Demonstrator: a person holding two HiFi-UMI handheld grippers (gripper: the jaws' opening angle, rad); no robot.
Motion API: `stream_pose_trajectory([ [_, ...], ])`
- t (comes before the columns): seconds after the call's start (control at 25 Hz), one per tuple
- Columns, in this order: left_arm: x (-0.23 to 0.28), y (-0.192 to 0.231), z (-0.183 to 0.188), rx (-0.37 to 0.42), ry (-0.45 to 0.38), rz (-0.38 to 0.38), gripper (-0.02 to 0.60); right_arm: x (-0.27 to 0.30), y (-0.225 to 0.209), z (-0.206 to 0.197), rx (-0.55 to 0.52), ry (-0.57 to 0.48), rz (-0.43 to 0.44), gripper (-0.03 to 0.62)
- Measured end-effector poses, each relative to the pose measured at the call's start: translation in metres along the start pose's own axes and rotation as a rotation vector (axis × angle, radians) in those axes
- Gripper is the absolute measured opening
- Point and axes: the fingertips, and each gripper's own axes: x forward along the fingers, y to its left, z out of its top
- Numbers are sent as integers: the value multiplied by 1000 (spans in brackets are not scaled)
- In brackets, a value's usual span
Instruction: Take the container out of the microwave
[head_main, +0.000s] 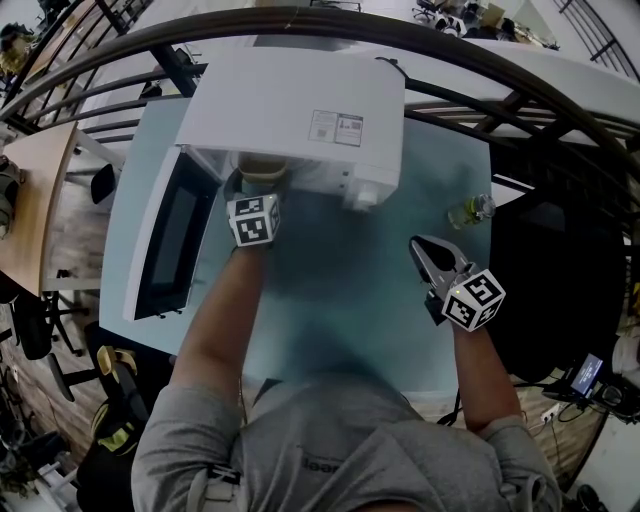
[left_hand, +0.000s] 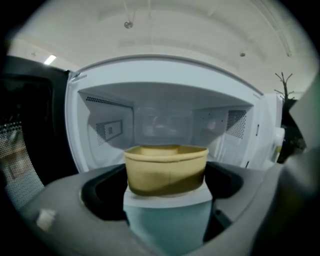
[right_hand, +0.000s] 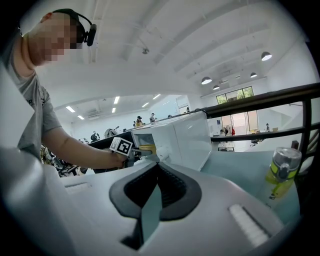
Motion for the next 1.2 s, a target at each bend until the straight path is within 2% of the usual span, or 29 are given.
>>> stream_pose_trajectory([
  [0.24, -15, -6, 0, 2, -9, -21, 479, -3, 7, 5, -8, -5, 5, 5],
  [0.6, 0, 1, -33, 34, 50, 14, 486, -5, 9, -5, -9, 14, 1, 6],
  [1.08, 13, 5, -34, 19, 21, 43, 497, -7, 3, -12, -6, 34, -8, 5],
  [1.2, 15, 8, -31, 0, 9, 52, 518, -5, 5, -13, -6, 40, -5, 5],
])
